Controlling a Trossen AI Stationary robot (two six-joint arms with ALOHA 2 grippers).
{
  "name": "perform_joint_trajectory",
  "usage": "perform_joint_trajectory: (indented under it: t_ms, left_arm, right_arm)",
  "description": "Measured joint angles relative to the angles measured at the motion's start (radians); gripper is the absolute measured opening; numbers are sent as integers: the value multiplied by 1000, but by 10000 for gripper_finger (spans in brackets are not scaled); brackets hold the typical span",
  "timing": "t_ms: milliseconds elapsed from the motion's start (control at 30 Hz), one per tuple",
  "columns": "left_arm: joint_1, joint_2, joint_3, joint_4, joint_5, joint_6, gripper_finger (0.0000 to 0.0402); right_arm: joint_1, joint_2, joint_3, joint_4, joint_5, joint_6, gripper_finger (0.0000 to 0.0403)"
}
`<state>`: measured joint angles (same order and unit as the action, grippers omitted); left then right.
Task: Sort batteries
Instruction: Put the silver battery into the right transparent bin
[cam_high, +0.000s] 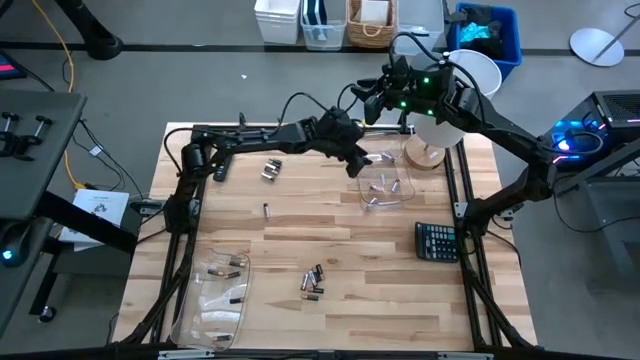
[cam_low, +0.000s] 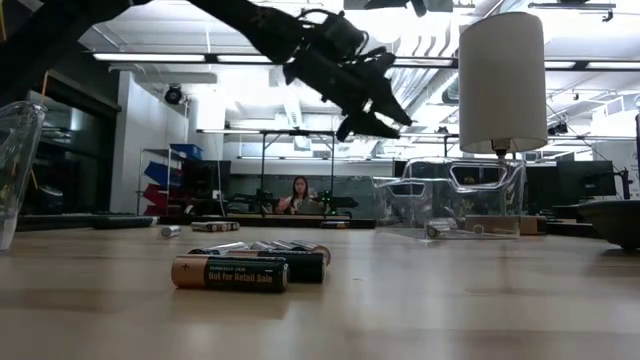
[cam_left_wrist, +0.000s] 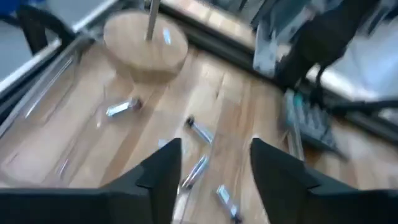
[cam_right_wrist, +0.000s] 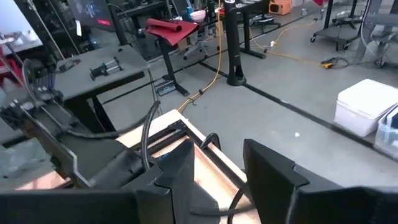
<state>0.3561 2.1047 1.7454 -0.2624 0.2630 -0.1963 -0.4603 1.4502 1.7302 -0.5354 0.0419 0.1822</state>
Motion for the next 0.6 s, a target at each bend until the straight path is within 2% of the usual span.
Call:
perform_joint_trajectory:
  t_ms: [167,300,367,500,600]
  left_arm:
    - [2,-11,71,-362,19,105,236]
    - [-16,-44,69,-647,-39,22,240]
    - [-37,-68,66,-725,-123,-43,237]
    - [-105,-140,70,-791,-411,-218,226]
    - [-159,-145,69,-865,-607,-371,220]
  right_arm:
    - [0,0,0,-7,1,-99,134]
    - [-4,0,0,-4,3,-108,134]
    - [-11,0,0,-2,3,-94,134]
    - [-32,0,0,-11,3,-66,134]
    - [-47,0,0,-40,3,-60,134]
